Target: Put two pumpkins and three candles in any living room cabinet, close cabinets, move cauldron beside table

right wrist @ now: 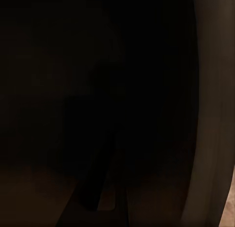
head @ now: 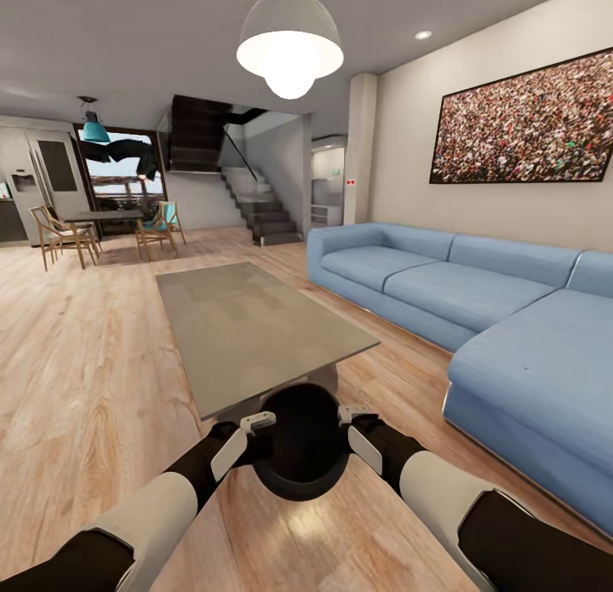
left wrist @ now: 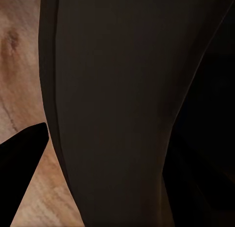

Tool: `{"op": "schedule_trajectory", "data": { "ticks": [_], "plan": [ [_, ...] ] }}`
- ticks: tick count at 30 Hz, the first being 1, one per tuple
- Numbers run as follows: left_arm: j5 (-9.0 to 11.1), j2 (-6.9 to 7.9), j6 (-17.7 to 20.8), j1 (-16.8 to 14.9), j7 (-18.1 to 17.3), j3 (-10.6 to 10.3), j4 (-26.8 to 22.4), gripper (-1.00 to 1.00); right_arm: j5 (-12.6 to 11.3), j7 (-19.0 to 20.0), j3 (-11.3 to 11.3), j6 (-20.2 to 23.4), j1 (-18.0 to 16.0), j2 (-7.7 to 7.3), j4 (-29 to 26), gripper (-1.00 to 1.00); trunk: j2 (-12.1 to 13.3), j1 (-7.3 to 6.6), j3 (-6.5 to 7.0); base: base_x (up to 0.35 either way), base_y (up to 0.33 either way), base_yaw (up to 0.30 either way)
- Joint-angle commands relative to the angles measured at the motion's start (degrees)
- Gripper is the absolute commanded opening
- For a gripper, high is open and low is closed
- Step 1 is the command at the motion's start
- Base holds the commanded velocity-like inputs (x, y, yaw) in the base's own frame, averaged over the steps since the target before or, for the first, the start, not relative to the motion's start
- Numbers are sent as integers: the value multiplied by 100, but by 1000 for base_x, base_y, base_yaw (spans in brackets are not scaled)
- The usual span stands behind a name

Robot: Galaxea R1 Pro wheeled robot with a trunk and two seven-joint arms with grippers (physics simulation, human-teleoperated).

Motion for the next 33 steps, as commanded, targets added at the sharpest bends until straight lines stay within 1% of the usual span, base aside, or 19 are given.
{"op": "schedule_trajectory", "data": {
  "ticks": [1, 6, 21, 26, 33],
  "plan": [
    [-70, 7, 34, -3, 53, -28, -2, -100, -49, -43, 34, 9, -8, -1, -65, -100, -4, -2, -6, 0, 0, 0],
    [-70, 7, 33, -3, 53, -28, -2, -100, -49, -43, 41, -172, -8, -1, -65, -100, -4, -2, -6, 0, 0, 0],
    [-72, 7, 26, -3, 53, -28, -4, -100, -49, -43, 43, -195, -6, 3, -75, -100, -4, -2, -6, 0, 0, 0],
    [-72, 7, 26, -3, 53, -28, -2, -100, -45, -43, 43, -348, 5, 4, -84, -100, -4, -2, -6, 0, 0, 0],
    [-73, 7, 26, -3, 53, -28, -6, -100, -35, -43, 51, -386, 10, -1, -84, -100, -4, -2, -6, 0, 0, 0]
  ]
}}
